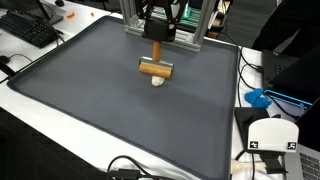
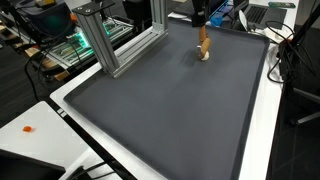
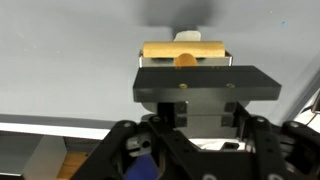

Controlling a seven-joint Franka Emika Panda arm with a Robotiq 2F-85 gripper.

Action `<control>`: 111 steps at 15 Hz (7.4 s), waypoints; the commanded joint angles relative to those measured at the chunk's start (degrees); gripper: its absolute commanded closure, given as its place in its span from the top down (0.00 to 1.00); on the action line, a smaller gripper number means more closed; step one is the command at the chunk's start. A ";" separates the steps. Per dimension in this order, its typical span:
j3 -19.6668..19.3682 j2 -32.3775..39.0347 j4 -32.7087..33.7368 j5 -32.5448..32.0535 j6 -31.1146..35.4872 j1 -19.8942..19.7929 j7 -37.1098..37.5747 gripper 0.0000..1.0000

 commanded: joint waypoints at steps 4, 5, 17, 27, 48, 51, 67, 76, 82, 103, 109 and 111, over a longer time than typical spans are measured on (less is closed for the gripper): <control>-0.91 2.98 0.99 -1.95 1.08 0.73 1.07 0.35; -0.99 3.18 1.08 -2.11 0.81 0.76 1.12 0.35; -0.93 3.45 1.10 -0.71 -4.71 0.82 -0.74 0.35; -0.62 7.30 1.82 -0.28 4.83 1.34 -1.88 0.35; -0.55 9.19 2.26 1.02 12.00 1.99 -1.84 0.35; -0.49 9.02 2.24 0.78 12.45 2.39 -1.89 0.35; -1.25 10.51 4.42 -1.79 11.41 4.02 0.01 0.35; -1.64 12.77 4.44 -1.58 17.49 4.22 1.55 0.35; -2.71 14.54 4.54 -2.16 21.18 4.91 2.10 0.35; -2.86 9.58 4.30 -0.60 3.91 5.32 0.34 0.35; -2.76 8.43 5.22 -0.86 -0.47 4.95 -0.11 0.35; -2.67 8.29 5.70 -0.73 -2.04 4.85 -0.28 0.35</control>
